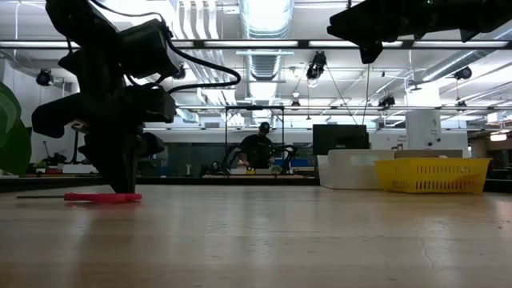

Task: Pick & Place Paint Supplies
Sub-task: Put the red scissors into the yellow bin

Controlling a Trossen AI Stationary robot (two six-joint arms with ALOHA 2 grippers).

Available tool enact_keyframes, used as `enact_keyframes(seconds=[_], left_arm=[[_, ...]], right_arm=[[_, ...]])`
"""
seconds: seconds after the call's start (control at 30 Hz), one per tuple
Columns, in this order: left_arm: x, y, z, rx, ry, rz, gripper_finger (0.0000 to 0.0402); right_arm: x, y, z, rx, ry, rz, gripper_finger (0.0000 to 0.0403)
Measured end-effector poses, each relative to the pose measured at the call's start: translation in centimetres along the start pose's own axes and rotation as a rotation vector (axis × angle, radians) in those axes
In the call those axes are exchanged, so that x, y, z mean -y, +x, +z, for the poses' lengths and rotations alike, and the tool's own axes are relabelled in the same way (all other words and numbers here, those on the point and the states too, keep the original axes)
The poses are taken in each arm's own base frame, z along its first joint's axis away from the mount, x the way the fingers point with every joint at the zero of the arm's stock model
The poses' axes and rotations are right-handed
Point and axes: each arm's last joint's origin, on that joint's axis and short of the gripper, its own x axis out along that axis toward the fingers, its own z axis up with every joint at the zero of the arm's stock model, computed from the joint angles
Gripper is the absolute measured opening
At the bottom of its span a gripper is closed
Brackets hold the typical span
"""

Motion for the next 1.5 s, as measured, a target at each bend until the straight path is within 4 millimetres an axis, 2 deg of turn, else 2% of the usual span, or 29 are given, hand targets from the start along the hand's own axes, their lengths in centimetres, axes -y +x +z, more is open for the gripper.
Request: enact_keyframes(seconds=[0.23,0.37,0.6,0.8,1.0,1.2,1.5], left_arm=[[0.0,0.0,0.2,0.023,0.0,-0.003,0.0008],[0.1,-0.3,1.2,0.063,0.005,-0.007,0.0008],[0.4,-2.1,4.5,0.177,-0.016,0.012,0.0008],[0.8,-4.5,7.7,0.29,-0.004,0.039,0.0007],[0.6,-6.3,10.7,0.309,-0.029,0.125,0.0007],[-0.1,-5.4,14.4,0.307,-0.046,0.143,0.0007],[-0.9,-1.9,18.8,0.291,-0.05,0.164,0.0007]], right_arm=[[0.0,0.0,0.0,0.0,0.0,0.0,0.0107],[0.0,0.0,0.0,0.0,0.0,0.0,0.0107],[0.0,0.0,0.0,0.0,0.0,0.0,0.0107],[0.0,0.0,0.0,0.0,0.0,0.0,0.0107],[0.0,0.0,0.0,0.0,0.0,0.0,0.0107],[0.0,0.0,0.0,0.0,0.0,0.0,0.0107],[0.0,0.0,0.0,0.0,0.0,0.0,0.0107]])
